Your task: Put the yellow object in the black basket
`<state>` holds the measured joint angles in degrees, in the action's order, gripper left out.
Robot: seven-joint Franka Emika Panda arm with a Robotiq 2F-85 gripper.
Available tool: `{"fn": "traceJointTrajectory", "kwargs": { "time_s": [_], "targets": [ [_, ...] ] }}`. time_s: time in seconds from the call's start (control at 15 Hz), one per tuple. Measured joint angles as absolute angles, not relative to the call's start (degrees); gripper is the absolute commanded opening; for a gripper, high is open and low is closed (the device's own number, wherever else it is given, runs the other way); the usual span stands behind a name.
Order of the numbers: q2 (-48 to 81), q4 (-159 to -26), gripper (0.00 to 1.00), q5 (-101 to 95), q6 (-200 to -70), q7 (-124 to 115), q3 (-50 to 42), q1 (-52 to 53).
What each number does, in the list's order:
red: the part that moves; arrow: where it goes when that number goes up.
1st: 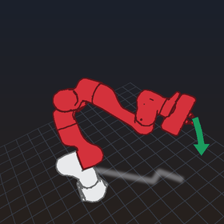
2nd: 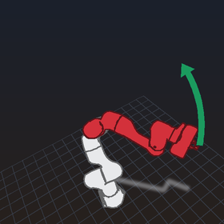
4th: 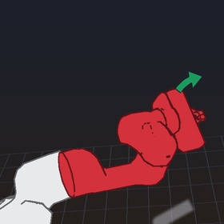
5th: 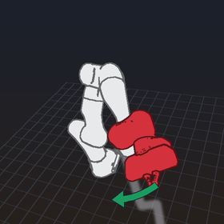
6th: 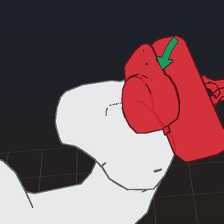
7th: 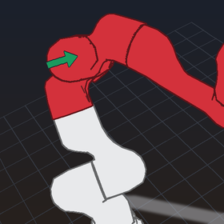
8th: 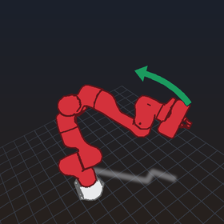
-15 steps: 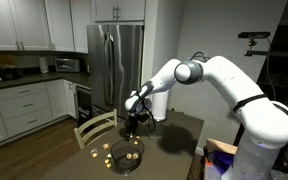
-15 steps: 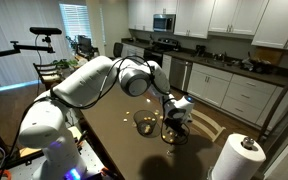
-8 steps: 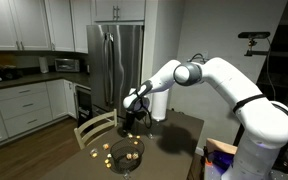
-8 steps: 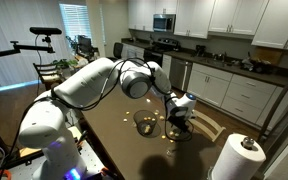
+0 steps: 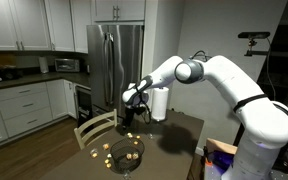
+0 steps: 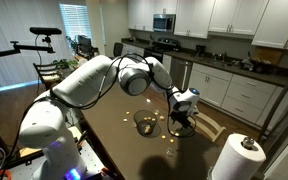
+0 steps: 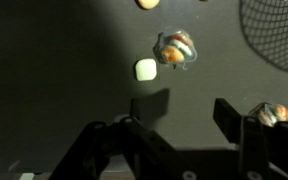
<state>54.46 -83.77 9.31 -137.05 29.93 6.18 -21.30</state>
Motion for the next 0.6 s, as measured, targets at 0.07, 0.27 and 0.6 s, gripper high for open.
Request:
{"fn": "traceJointTrajectory", "kwargs": {
  "time_s": [0.07,0.27,0.6],
  "targets": [
    [54.4,-83.5,1.00,9.3,-136.0,29.9,6.0,-21.2],
    [54.4,-83.1,1.00,9.3,-133.4,29.8,5.3,-20.7],
    [54.7,-82.7,1.00,9.3,-130.5,29.4,4.4,-19.9]
  ]
}}
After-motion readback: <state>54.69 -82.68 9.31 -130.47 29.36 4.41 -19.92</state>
